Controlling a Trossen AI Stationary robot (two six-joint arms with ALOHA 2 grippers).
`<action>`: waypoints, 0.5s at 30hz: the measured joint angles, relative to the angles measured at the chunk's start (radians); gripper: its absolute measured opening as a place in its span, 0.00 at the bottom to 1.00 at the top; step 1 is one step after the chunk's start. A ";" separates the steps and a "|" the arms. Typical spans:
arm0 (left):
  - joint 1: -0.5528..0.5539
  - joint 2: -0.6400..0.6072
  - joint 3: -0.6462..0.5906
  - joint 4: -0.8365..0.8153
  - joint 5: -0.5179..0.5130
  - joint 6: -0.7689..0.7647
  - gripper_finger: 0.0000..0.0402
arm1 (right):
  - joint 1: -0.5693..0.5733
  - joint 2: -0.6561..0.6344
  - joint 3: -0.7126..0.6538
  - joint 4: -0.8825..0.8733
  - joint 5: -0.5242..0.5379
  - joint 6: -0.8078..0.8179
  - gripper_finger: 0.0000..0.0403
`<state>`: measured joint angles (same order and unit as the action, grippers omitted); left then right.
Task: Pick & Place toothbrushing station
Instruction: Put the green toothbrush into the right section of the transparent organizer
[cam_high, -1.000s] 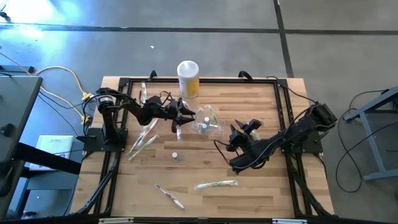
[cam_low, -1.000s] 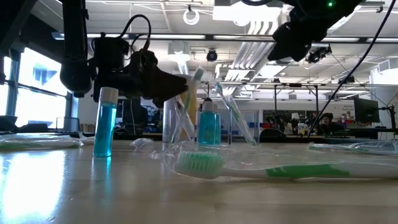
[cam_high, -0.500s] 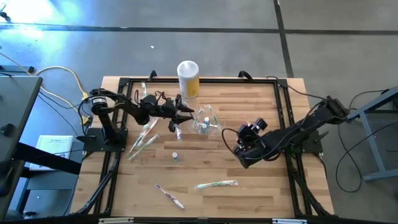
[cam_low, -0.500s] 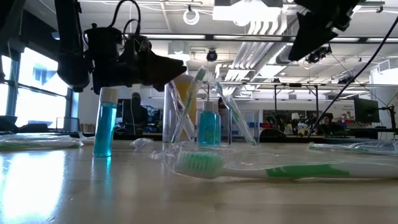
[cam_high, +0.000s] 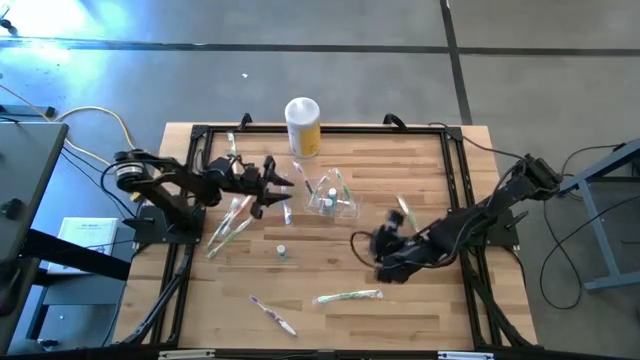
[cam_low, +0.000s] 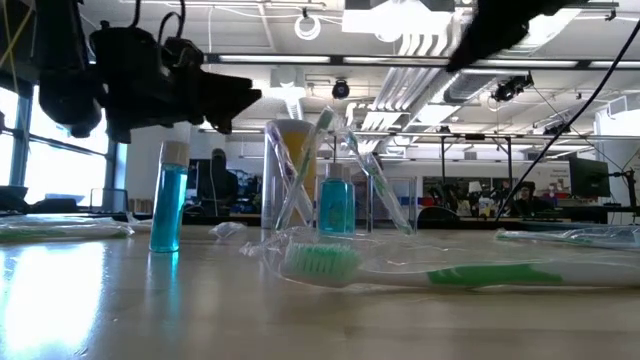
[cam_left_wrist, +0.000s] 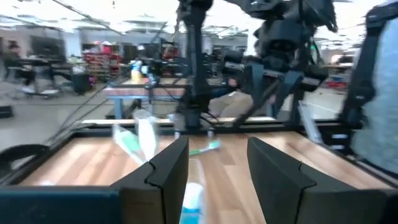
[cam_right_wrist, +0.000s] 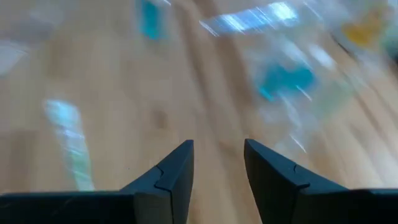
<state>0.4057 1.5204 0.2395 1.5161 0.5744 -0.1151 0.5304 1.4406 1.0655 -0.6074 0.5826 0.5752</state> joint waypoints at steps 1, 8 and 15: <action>0.000 -0.009 -0.014 0.000 0.028 -0.005 0.40 | 0.000 0.003 -0.003 0.074 -0.018 -0.057 0.33; 0.000 -0.031 -0.056 -0.001 0.147 -0.049 0.40 | -0.034 0.036 -0.004 0.327 -0.241 -0.358 0.33; 0.000 -0.031 -0.056 0.002 0.184 -0.084 0.40 | -0.082 0.040 -0.004 0.326 -0.329 -0.347 0.33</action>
<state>0.4053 1.4895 0.1833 1.5181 0.7586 -0.1993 0.4487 1.4811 1.0618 -0.2809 0.2536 0.2280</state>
